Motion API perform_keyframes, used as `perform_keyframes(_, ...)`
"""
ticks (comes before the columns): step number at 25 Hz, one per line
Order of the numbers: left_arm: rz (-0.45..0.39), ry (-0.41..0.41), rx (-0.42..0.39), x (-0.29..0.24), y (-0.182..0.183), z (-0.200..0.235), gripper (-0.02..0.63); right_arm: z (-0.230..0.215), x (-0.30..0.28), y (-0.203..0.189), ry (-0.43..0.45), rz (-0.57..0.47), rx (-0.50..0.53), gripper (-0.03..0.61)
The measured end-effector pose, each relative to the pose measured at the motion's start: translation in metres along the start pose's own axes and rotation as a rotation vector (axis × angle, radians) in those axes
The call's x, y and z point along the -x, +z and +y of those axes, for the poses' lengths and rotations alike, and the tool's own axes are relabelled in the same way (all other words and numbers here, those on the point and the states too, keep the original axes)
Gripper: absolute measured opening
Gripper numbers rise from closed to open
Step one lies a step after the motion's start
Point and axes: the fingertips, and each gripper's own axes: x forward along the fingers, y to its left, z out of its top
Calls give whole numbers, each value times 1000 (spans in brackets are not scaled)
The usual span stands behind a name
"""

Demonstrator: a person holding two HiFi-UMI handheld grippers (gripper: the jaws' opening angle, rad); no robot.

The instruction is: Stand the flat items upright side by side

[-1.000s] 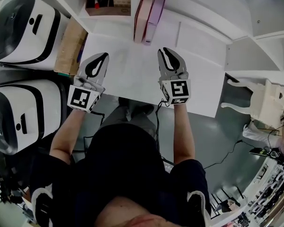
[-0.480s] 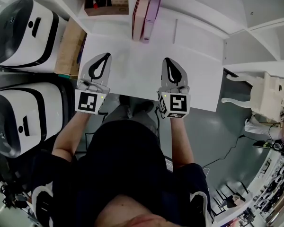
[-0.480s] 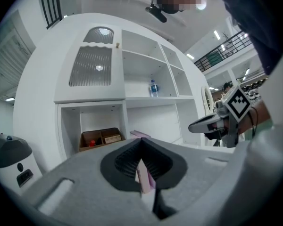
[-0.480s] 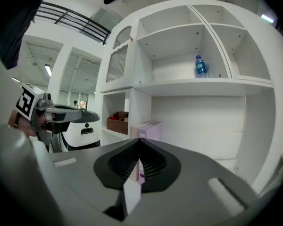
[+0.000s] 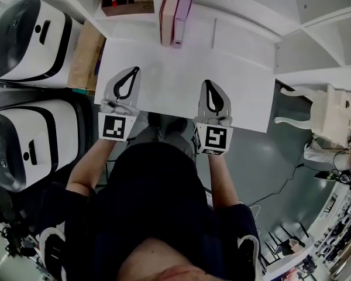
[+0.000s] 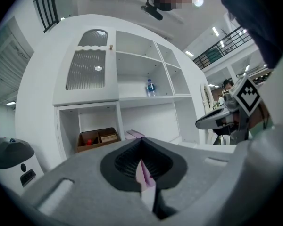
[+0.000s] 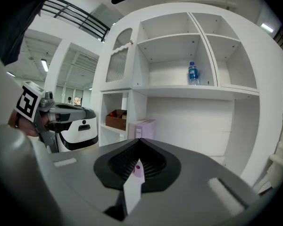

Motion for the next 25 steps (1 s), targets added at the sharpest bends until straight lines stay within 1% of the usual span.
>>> perform_keyframes(6,3,22,-10,10,1,-8,0,-5,18,0,-17,-16,-11,0)
perform_keyframes(9,13,31,3,15,-1,-9,0,-10,26,-2,-36,-22,-10,-1)
perform_keyframes(18,27,44,15,22,-4,-15,0,-21,37,-19,-54,14,-29,-2)
perform_keyframes(25,37,56,22,26,-7,-15,0,-25,43,-25,-59,30,-11,-2)
